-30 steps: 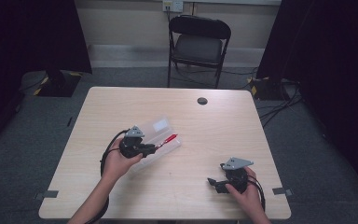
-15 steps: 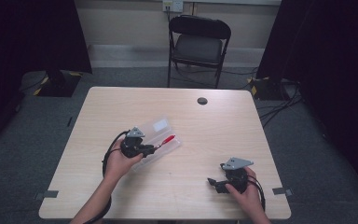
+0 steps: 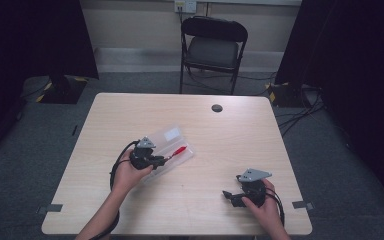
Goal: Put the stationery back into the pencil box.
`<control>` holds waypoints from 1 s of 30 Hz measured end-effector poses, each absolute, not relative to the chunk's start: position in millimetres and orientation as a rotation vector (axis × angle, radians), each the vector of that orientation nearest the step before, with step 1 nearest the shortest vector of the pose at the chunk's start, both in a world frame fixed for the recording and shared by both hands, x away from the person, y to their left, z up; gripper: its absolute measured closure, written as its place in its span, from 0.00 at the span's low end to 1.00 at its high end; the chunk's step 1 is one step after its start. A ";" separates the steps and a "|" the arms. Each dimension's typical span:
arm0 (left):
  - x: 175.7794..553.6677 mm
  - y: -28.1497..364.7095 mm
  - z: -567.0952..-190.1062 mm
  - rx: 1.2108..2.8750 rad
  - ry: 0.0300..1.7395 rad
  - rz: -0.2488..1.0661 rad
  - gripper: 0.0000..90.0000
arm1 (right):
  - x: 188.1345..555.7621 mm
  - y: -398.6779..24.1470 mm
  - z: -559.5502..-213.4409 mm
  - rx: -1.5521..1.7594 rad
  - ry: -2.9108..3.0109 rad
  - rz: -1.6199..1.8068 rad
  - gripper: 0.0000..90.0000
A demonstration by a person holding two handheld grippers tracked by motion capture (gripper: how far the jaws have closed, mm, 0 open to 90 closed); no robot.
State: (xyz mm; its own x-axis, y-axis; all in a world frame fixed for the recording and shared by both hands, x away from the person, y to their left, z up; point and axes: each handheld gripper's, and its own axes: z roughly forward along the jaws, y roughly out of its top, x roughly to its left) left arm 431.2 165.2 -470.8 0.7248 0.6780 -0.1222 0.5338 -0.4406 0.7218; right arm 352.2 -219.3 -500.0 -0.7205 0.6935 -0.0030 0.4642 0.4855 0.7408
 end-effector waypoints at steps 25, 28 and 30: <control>427.0 161.8 -470.1 2.144 0.898 0.251 0.81 | 352.1 -219.3 -500.0 0.979 2.433 1.077 0.21; 424.6 162.7 -468.4 2.134 0.891 0.251 0.77 | 352.2 -219.3 -500.0 0.978 2.433 1.076 0.21; 423.9 164.8 -467.1 2.146 0.875 0.248 0.76 | 352.1 -219.3 -500.0 0.979 2.432 1.074 0.21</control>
